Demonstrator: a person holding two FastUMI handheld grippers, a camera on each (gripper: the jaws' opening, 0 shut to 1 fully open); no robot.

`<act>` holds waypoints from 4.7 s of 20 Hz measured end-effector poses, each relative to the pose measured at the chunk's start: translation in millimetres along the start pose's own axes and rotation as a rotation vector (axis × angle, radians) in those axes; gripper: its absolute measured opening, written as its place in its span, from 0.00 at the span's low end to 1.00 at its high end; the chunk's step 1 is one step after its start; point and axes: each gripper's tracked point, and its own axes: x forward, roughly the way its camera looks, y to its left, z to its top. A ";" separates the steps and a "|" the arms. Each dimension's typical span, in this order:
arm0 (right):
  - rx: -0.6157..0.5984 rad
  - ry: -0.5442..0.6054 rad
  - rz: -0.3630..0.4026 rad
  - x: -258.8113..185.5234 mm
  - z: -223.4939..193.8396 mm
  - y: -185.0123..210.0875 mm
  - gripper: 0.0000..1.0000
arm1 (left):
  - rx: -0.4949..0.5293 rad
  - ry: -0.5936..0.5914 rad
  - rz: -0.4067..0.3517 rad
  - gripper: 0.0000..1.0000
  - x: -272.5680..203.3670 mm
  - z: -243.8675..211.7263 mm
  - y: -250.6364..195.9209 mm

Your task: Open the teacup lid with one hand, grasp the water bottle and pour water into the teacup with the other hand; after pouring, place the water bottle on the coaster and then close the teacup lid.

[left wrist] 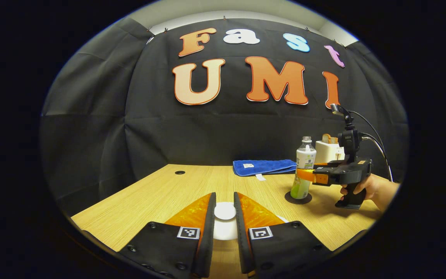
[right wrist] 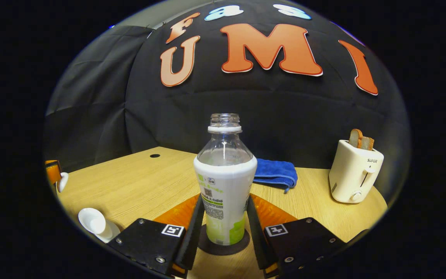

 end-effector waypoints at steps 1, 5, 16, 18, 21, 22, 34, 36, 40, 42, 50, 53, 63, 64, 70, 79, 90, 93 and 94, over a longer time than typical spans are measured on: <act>0.006 0.001 0.001 -0.6 0.1 0.8 0.62 | -0.004 0.001 -0.004 0.33 1.0 -0.2 -2.1; -0.002 0.035 0.052 3.4 -13.6 5.9 0.69 | -0.024 0.012 -0.033 0.32 5.4 -3.2 -16.0; -0.076 -0.001 0.062 -46.2 -11.7 2.6 0.98 | -0.051 0.077 -0.098 0.32 23.9 -35.7 -60.0; -0.081 -0.021 0.063 -57.6 -8.9 1.4 0.98 | -0.045 0.091 -0.106 0.29 24.9 -41.5 -65.7; -0.083 -0.040 0.055 -72.2 -6.2 -3.6 0.98 | -0.022 0.108 -0.112 0.29 28.6 -49.3 -72.6; -0.085 -0.048 0.053 -76.7 -4.8 -3.9 0.98 | -0.017 0.115 -0.112 0.32 28.4 -52.5 -74.0; -0.093 -0.153 0.020 -125.0 23.2 -14.2 0.99 | 0.056 0.066 -0.083 0.83 24.8 -33.6 -76.8; -0.085 -0.178 -0.010 -133.7 32.9 -21.1 0.99 | 0.062 0.009 -0.061 0.95 24.3 -12.9 -74.0; -0.052 -0.267 -0.072 -158.4 63.5 -34.5 0.99 | 0.042 -0.101 -0.026 0.95 21.9 35.7 -70.8; -0.041 -0.308 -0.113 -172.5 79.8 -43.2 0.99 | 0.003 -0.148 -0.026 0.94 20.5 61.9 -71.4; 0.019 -0.377 -0.267 -211.7 108.5 -69.8 0.98 | -0.006 -0.291 0.032 0.95 20.2 139.7 -72.0; 0.051 -0.393 -0.294 -223.0 110.2 -77.2 0.98 | -0.028 -0.313 0.026 0.95 22.4 151.5 -77.8; -0.043 -0.423 -0.338 -249.7 136.9 -72.1 0.98 | -0.085 -0.257 -0.002 0.97 23.9 162.2 -78.3; -0.037 -0.418 -0.326 -248.1 134.6 -68.5 0.98 | -0.091 -0.252 -0.006 0.97 24.8 157.8 -79.6; -0.039 -0.404 -0.311 -241.2 125.8 -62.0 0.98 | -0.038 -0.232 -0.008 0.95 25.0 145.0 -79.7; -0.038 -0.409 -0.303 -238.0 124.6 -57.6 0.98 | 0.015 -0.250 -0.032 0.96 22.0 142.6 -91.4; -0.042 -0.404 -0.280 -233.8 127.0 -50.3 0.98 | 0.023 -0.247 -0.040 0.95 24.7 140.0 -96.7; -0.045 -0.407 -0.280 -234.8 128.2 -49.3 0.98 | 0.021 -0.245 -0.044 0.95 24.6 138.2 -97.4; -0.046 -0.408 -0.277 -234.6 128.7 -48.7 0.98 | 0.020 -0.245 -0.047 0.95 25.5 136.3 -98.5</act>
